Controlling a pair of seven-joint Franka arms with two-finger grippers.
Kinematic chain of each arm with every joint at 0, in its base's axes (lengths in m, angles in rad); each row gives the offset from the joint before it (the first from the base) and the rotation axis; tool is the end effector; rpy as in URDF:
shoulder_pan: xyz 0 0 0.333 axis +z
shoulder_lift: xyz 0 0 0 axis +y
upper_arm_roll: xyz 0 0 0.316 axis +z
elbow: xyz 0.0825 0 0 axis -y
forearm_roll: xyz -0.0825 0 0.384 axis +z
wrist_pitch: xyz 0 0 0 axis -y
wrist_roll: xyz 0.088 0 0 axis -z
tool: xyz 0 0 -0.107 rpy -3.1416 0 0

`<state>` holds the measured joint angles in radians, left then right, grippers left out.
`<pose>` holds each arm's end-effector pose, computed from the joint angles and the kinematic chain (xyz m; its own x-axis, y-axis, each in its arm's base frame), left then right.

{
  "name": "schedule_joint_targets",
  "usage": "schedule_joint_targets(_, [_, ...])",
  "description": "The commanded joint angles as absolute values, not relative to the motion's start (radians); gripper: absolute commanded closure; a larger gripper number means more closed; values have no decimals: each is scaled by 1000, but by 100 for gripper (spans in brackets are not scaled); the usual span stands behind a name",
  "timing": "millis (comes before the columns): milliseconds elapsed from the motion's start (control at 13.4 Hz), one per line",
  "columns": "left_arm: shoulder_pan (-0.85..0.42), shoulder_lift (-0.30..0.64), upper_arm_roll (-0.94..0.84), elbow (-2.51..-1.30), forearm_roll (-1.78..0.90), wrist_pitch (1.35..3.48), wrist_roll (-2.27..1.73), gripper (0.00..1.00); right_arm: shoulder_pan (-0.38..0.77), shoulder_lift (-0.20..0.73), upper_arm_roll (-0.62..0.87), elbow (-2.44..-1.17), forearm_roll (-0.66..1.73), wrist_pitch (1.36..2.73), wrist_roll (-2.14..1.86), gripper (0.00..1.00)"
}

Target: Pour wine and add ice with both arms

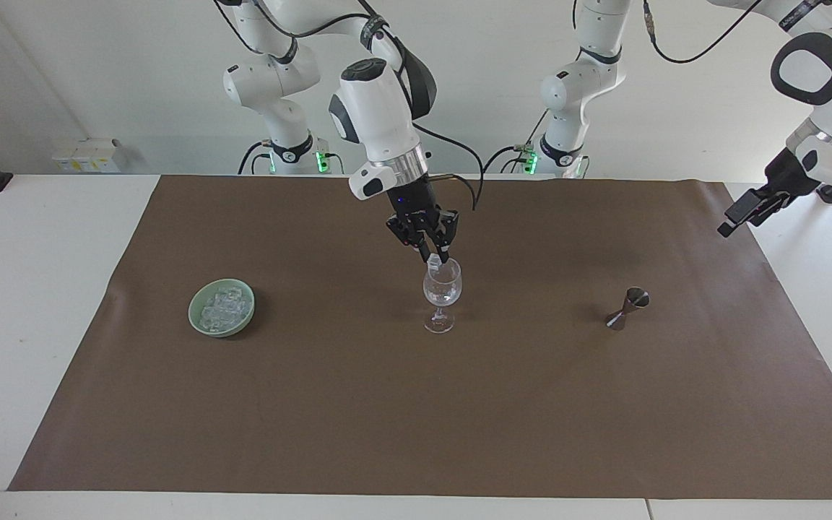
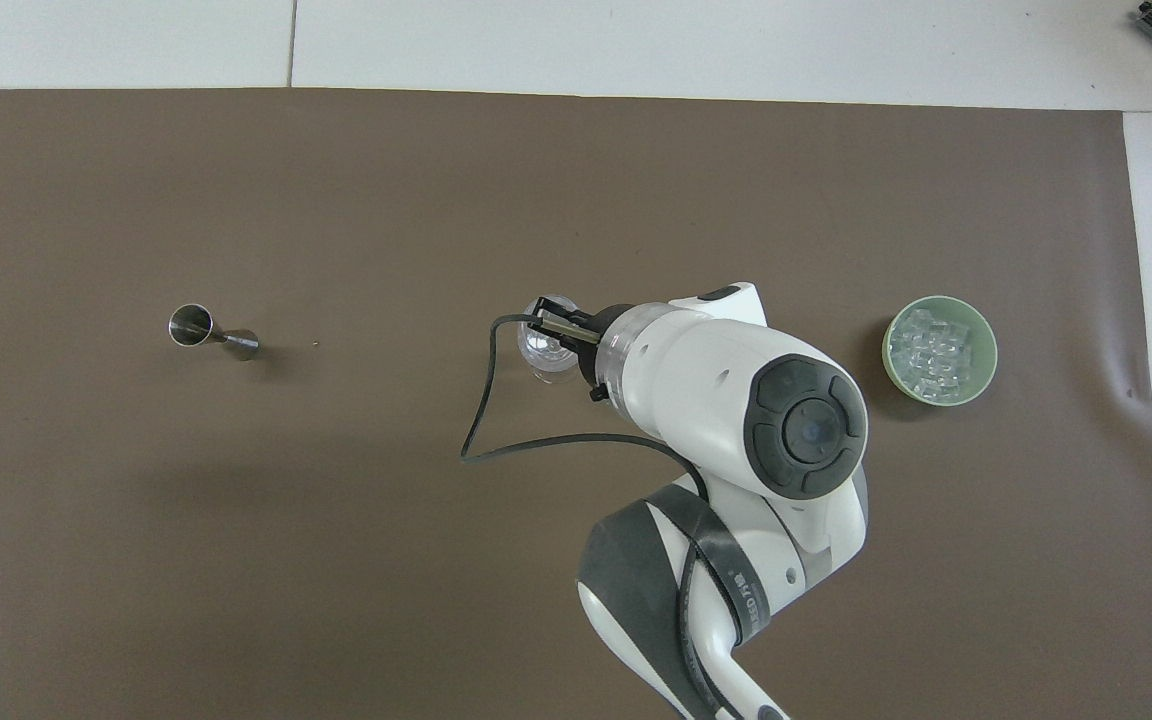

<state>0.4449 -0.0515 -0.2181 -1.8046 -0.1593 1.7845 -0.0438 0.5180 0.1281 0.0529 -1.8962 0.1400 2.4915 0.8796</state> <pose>0.5400 0.1082 0.5604 0.9540 0.2991 0.0215 0.2929 -0.9449 0.1460 0.5314 0.3389 0.4860 0.8884 -0.4220 0.1804 -0.3164 -0.8479 -0.4254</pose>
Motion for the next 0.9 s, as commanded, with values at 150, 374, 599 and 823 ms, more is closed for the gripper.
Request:
schedule_joint_targets(150, [194, -58, -72, -1695, -114, 1671, -26, 0, 515, 126, 57, -1902, 160, 2516, 887, 15])
schedule_joint_targets(374, [66, -58, -6, -1634, -66, 1617, -3, 0, 482, 89, 48, -1913, 144, 2488, 885, 0])
schedule_joint_targets(599, [32, -60, -17, -1588, -45, 1539, 37, 0, 379, -9, 46, -1936, 134, 2264, 820, 0])
schedule_joint_targets(823, [23, -122, -37, -1693, -31, 1598, 66, 0, 267, -104, 46, -1937, 28, 2022, 694, 0])
